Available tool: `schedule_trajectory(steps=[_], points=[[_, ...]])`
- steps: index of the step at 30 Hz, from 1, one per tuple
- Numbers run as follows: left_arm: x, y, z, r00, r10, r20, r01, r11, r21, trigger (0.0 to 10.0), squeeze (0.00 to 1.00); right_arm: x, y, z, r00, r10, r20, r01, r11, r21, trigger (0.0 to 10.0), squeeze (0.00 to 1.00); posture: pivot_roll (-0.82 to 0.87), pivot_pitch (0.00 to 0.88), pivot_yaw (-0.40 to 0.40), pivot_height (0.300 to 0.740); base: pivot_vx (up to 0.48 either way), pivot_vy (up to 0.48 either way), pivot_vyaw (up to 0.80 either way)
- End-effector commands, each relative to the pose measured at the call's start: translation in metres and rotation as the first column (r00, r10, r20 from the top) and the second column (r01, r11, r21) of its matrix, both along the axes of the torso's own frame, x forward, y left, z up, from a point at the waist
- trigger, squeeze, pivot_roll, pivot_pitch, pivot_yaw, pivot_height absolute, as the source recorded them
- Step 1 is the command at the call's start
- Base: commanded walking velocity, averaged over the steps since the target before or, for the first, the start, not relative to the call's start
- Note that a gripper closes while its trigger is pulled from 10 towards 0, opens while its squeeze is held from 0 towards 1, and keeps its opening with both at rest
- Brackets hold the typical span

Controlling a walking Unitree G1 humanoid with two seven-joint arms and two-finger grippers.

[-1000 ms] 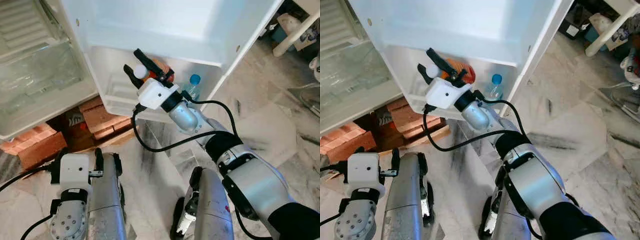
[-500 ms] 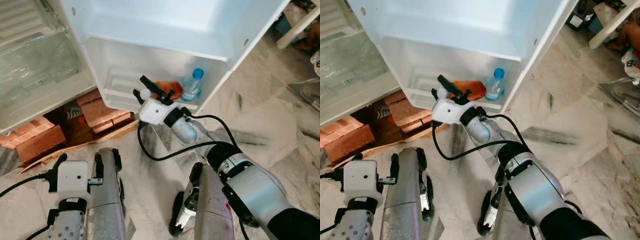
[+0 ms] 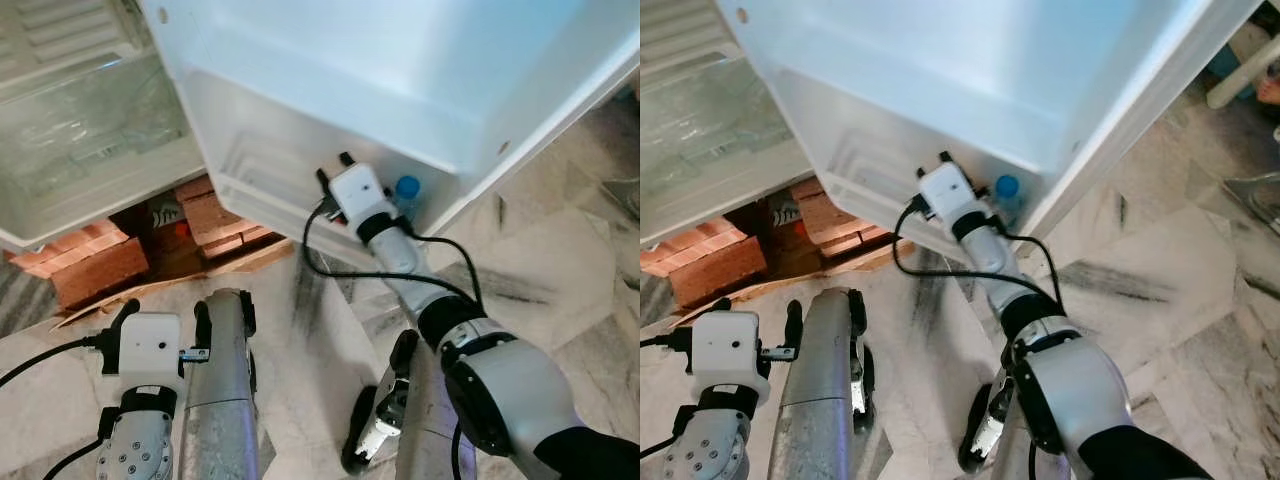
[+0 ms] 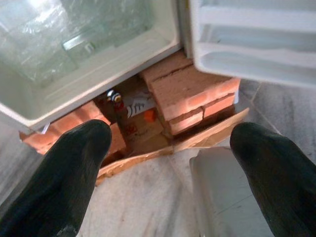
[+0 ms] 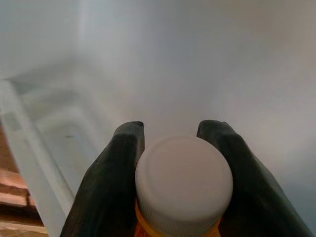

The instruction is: Restocking fridge

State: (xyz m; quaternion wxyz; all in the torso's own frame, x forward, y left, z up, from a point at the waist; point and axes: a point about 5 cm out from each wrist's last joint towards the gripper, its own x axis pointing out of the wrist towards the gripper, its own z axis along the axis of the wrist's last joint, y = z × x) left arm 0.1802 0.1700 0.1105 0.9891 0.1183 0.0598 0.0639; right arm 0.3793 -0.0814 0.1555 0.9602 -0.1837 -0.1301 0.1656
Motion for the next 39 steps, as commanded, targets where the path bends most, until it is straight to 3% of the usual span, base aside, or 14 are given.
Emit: schedule_trajectory(steps=[1,5,6,13,20,23,26,32,39], points=[[-0.001,0.001,-0.009,0.999,0.012,-0.047,-0.011,1.0,0.013,10.0,0.0,-0.001,-0.032,-0.021,0.988,-0.101,-0.117,0.102,0.995,0.005,10.0,0.0,0.31,0.375,-0.117,0.553,0.0,0.0,0.0],[0.003,0.001,-0.011,0.999,0.01,-0.047,-0.009,1.0,0.015,10.0,0.0,0.0,-0.04,-0.023,0.983,-0.122,-0.134,0.124,0.992,0.009,10.0,0.0,0.3,0.363,-0.117,0.553,0.0,0.0,0.0],[0.005,0.001,-0.011,0.999,0.009,-0.047,-0.009,1.0,0.016,10.0,0.0,0.0,-0.042,-0.023,0.982,-0.124,-0.142,0.129,0.991,0.028,10.0,1.0,0.3,0.353,-0.117,0.553,0.0,0.0,0.0],[0.014,0.001,-0.014,0.999,0.008,-0.043,-0.007,1.0,0.023,10.0,0.0,0.005,-0.043,-0.014,0.983,-0.13,-0.133,0.139,0.989,0.053,10.0,1.0,0.31,0.324,-0.114,0.553,0.0,0.0,0.0],[0.025,0.003,-0.019,0.999,0.008,-0.053,-0.008,1.0,0.012,10.0,0.0,0.013,-0.028,0.022,0.999,-0.045,-0.029,0.049,0.989,0.14,10.0,1.0,0.29,0.275,-0.098,0.553,0.0,0.0,0.0],[0.032,0.004,-0.02,0.999,0.006,-0.046,-0.006,1.0,0.009,10.0,0.0,0.014,-0.023,0.027,1.0,-0.019,-0.017,0.022,0.986,0.163,10.0,1.0,0.27,0.244,-0.074,0.553,0.0,0.0,0.0],[0.041,0.005,-0.019,0.999,-0.006,-0.031,0.006,1.0,0.011,10.0,0.0,0.01,-0.015,0.025,0.996,0.089,-0.014,-0.085,0.983,0.16,10.0,1.0,0.24,0.224,-0.058,0.553,0.0,0.0,0.0],[0.055,0.006,-0.02,0.999,-0.048,-0.015,0.049,0.998,0.032,10.0,0.0,0.002,-0.021,0.027,0.982,0.176,0.071,-0.184,0.976,0.12,10.0,1.0,0.21,0.166,-0.035,0.553,0.0,0.0,0.0],[0.073,0.001,-0.016,0.997,-0.077,0.022,0.076,0.996,0.037,10.0,0.0,-0.007,-0.031,0.023,0.976,0.168,0.137,-0.19,0.967,0.168,10.0,1.0,0.2,0.106,-0.016,0.553,0.0,0.0,0.0]])
